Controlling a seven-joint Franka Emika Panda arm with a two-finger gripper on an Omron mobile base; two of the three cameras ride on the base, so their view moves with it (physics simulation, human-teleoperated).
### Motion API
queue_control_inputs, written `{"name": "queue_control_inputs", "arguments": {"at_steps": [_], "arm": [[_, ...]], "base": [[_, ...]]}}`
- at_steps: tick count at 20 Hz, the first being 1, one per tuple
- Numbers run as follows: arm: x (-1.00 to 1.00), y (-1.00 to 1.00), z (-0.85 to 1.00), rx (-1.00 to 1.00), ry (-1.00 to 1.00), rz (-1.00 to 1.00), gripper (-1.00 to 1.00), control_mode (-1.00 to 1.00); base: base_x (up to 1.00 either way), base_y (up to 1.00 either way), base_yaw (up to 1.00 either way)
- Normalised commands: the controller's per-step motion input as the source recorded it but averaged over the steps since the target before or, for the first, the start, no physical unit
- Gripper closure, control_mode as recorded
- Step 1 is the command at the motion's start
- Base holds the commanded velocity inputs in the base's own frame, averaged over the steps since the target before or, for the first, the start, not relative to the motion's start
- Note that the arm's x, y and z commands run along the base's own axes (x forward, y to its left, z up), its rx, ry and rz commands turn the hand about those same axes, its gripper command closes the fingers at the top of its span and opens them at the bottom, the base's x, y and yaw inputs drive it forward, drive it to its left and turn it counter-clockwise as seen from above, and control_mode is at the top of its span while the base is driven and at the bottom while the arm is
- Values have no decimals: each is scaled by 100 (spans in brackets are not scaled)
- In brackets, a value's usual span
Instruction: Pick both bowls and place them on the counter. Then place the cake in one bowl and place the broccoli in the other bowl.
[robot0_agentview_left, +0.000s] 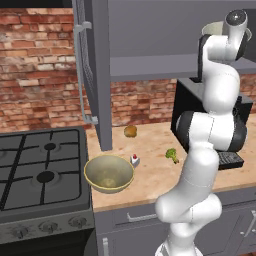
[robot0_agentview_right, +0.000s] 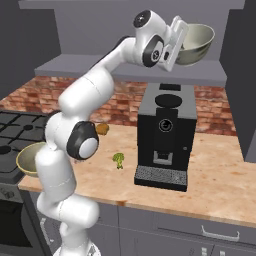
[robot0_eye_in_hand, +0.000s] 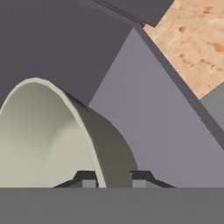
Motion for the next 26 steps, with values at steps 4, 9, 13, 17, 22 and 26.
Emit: {"name": "queue_control_inputs", "arguments": {"at_steps": [4,9,13,17,22,26], "arm": [[-100,2,-4,0,-9,0,100,-100],[-100,25,-8,0,-3,0,100,-100],[-100,74,0,0,-1,0,100,-100],[-94,81,0,-3,0,0,100,-100],[-97,77,0,-3,0,0,100,-100],[-99,73,-3,-1,4,0,100,-100]], "base": [[0,0,0],[0,0,0],[0,0,0],[0,0,0],[0,0,0],[0,0,0]]}}
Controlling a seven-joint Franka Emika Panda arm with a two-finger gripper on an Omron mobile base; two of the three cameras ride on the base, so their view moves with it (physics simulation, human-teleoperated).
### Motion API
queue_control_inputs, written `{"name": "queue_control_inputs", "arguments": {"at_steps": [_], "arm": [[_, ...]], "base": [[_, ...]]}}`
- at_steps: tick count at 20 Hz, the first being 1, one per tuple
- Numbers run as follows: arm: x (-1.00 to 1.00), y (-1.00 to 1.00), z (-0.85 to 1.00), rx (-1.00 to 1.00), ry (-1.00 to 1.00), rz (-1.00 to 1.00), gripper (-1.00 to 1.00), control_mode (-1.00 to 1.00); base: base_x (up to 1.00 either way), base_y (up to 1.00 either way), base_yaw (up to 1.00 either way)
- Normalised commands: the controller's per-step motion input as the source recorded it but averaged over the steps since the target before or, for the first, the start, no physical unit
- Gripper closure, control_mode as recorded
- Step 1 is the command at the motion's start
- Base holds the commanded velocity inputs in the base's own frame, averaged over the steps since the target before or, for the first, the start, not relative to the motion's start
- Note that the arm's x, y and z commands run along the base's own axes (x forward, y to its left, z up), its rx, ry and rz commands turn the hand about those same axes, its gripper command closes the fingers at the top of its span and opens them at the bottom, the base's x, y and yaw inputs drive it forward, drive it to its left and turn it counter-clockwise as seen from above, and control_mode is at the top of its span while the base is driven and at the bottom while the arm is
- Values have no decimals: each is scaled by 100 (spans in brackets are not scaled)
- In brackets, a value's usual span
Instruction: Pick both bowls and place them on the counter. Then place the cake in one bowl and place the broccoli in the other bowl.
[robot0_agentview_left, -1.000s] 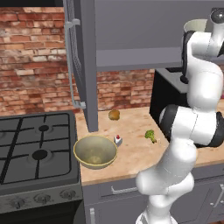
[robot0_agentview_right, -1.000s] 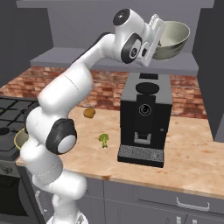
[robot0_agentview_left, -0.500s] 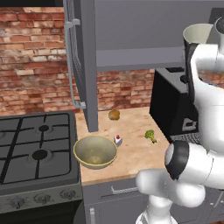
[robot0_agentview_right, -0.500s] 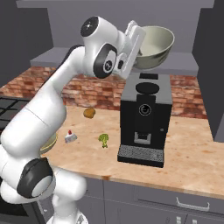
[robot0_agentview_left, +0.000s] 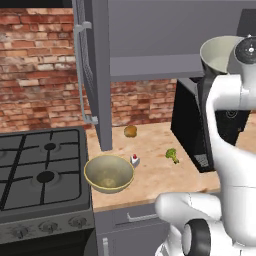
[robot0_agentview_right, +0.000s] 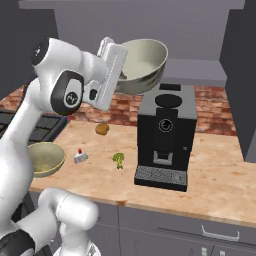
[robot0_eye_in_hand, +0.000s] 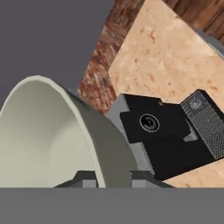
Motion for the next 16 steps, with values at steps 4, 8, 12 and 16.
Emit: {"name": "queue_control_inputs", "arguments": {"at_steps": [4,8,12,16], "arm": [[-97,68,-14,0,6,0,100,-100],[-96,68,-15,0,8,0,100,-100],[-84,73,-14,-1,10,1,100,-100],[-57,85,-20,-2,13,1,100,-100]], "base": [[0,0,0],[0,0,0],[0,0,0],[0,0,0]]}}
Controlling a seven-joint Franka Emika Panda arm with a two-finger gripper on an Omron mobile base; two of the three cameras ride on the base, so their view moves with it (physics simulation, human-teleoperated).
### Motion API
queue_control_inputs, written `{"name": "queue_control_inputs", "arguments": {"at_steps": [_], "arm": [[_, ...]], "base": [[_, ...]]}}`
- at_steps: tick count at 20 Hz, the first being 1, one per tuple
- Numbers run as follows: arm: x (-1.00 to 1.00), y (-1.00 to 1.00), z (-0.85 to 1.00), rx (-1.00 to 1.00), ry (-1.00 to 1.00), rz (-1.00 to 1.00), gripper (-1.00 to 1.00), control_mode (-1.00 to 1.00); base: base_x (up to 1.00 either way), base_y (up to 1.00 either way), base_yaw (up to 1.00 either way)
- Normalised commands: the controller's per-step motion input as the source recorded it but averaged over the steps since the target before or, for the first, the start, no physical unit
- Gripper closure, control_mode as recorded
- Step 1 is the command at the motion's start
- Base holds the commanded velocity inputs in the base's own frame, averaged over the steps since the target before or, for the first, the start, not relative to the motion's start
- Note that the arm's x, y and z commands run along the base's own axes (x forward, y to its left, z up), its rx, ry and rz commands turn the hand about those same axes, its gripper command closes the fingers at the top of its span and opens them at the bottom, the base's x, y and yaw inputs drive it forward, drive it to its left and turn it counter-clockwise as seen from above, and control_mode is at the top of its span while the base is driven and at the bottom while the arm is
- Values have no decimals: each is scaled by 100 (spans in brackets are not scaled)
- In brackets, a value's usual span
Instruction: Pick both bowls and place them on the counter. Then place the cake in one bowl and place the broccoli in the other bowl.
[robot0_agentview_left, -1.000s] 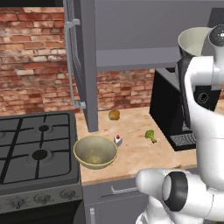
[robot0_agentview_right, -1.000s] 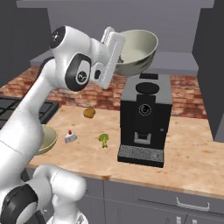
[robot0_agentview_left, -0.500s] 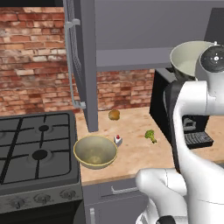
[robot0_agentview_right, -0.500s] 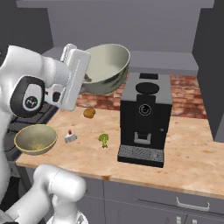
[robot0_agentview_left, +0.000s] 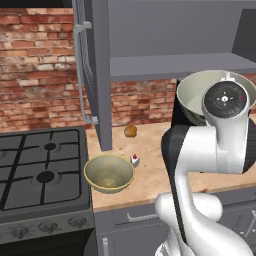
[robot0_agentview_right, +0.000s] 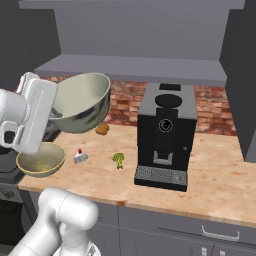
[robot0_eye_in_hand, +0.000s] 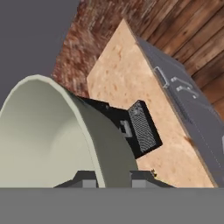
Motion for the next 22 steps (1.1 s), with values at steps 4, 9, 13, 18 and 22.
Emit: {"name": "queue_control_inputs", "arguments": {"at_steps": [4,9,13,18,22], "arm": [[-9,84,-24,-2,15,6,100,-100],[0,63,-22,0,15,12,100,-100],[5,54,-29,0,15,15,100,-100],[41,32,-24,0,12,10,100,-100],[58,0,-17,2,3,6,100,-100]], "base": [[0,0,0],[0,0,0],[0,0,0],[0,0,0],[0,0,0]]}}
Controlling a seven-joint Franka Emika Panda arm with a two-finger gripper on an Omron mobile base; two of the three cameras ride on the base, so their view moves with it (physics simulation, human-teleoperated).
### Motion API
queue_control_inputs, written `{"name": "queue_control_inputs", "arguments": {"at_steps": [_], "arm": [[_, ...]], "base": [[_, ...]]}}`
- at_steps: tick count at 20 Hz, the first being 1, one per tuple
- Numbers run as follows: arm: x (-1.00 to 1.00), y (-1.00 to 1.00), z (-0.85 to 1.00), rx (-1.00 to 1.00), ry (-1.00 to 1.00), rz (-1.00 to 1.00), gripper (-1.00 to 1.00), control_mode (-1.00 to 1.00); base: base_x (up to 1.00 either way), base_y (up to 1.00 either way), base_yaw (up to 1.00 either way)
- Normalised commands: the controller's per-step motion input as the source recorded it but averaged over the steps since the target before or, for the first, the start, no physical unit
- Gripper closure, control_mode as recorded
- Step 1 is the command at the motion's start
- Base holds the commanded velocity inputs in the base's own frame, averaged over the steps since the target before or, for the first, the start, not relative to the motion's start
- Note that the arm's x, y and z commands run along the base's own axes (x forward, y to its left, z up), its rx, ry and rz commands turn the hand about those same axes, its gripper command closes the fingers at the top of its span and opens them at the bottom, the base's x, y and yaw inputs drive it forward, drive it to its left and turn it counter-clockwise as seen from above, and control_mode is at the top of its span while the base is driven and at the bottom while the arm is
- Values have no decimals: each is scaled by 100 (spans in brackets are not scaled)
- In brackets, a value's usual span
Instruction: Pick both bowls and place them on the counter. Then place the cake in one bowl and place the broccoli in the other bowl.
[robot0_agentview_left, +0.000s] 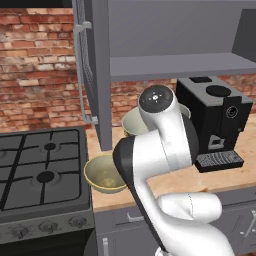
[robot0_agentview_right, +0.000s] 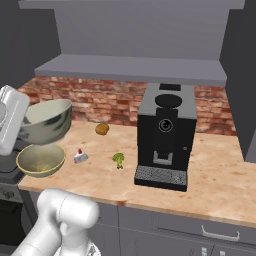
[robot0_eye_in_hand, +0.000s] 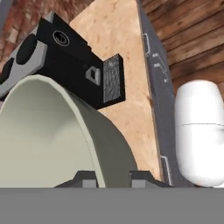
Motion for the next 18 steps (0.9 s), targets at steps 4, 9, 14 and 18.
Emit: {"name": "queue_control_inputs", "arguments": {"at_steps": [4,9,14,18], "arm": [[55,0,-23,2,0,4,100,-100],[52,-1,-26,1,0,3,100,-100],[62,-11,-29,2,0,0,100,-100],[70,-18,-27,5,0,0,100,-100]], "base": [[0,0,0],[0,0,0],[0,0,0],[0,0,0]]}}
